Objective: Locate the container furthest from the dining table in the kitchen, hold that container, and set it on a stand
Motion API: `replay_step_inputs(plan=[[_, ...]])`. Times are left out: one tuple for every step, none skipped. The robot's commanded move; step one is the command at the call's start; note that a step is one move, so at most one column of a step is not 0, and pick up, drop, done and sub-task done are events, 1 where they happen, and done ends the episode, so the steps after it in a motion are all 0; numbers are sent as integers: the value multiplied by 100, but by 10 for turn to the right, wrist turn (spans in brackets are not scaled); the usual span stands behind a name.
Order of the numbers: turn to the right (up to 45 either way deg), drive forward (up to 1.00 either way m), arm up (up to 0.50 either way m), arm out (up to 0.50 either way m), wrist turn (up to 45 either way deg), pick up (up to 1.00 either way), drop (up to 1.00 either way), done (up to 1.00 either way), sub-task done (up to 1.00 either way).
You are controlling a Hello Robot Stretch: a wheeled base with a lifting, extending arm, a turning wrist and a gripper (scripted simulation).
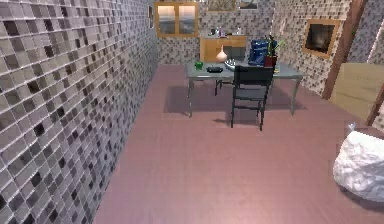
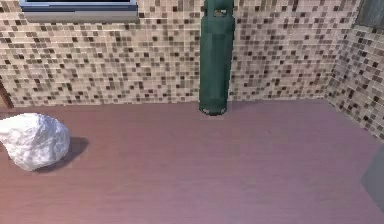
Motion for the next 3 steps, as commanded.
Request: replay_step_inputs(plan=[[0,100,0,0,0,0,0,0,0],[-30,0,0,0,0,0,0,0,0],[0,100,0,0,0,0,0,0,0]])
